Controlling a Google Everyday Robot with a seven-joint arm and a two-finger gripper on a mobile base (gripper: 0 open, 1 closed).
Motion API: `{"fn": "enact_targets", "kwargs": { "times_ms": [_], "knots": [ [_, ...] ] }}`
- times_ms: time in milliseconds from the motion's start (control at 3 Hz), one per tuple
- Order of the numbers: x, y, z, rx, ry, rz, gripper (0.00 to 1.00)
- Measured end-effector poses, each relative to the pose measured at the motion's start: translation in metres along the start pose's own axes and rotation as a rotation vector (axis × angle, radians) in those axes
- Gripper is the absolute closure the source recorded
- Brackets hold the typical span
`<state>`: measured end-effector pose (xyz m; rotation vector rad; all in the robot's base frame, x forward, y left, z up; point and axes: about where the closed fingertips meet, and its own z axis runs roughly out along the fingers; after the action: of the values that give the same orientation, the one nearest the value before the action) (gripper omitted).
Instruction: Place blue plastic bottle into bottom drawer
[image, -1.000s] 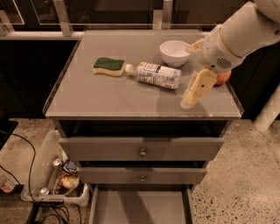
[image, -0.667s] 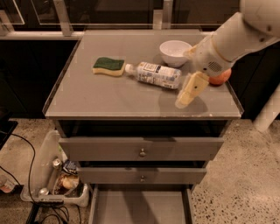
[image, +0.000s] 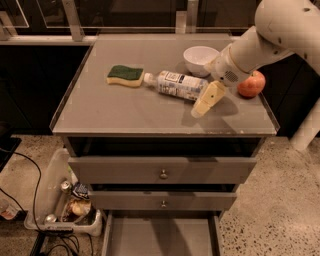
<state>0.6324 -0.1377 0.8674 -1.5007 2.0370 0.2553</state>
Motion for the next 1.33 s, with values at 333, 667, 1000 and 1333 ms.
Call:
{"fn": "enact_targets", "kwargs": {
  "times_ms": [333, 667, 1000, 1333],
  "knots": [
    [-0.005, -0.012, 0.014, -0.024, -0.026, 0.023, 0.0],
    [-0.007, -0.017, 0.026, -0.058, -0.055, 0.05, 0.0],
    [-0.007, -0.017, 0.028, -0.063, -0.059, 0.054, 0.14],
    [-0.007, -0.017, 0.028, -0.063, -0.059, 0.054, 0.37]
  ]
}}
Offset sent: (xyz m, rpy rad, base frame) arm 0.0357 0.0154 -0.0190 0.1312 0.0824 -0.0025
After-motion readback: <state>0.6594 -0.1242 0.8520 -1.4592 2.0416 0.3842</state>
